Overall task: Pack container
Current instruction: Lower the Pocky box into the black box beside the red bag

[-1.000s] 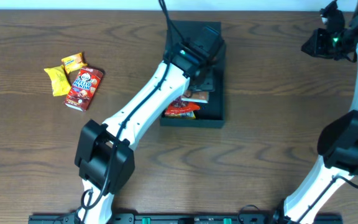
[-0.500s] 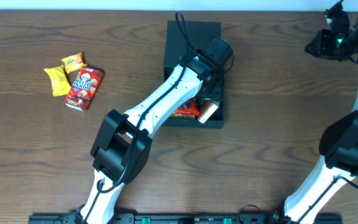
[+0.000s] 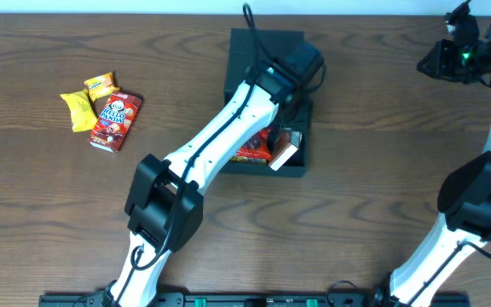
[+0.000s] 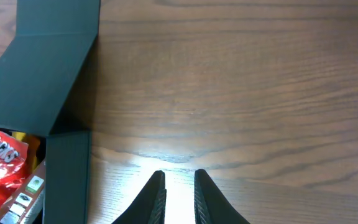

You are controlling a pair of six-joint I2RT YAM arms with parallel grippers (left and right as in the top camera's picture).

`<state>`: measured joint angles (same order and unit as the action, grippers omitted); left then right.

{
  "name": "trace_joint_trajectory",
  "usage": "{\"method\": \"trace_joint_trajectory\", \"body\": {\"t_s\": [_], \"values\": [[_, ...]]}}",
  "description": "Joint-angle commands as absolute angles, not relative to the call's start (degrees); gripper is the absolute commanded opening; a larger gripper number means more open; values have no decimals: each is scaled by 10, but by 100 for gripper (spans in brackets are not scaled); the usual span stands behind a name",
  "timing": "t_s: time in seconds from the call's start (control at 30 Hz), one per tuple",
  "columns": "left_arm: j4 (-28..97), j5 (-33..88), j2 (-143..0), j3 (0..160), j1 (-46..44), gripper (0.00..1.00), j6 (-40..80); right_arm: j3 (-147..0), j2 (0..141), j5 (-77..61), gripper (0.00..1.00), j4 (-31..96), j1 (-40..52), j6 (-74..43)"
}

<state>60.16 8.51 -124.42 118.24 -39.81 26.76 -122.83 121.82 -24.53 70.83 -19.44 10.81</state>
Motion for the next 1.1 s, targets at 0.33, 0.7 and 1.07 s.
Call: {"method": "trace_joint_trajectory", "body": {"t_s": [0.33, 0.7, 1.07], "values": [[709, 32, -1248, 1264, -419, 81, 119, -1230, 1204, -255, 18, 707, -199, 112], [739, 30, -1254, 1245, -432, 87, 77, -1230, 1204, -255, 18, 707, -199, 112], [726, 76, -1262, 1242, -438, 90, 69, -1230, 1204, -255, 19, 709, -199, 112]]}}
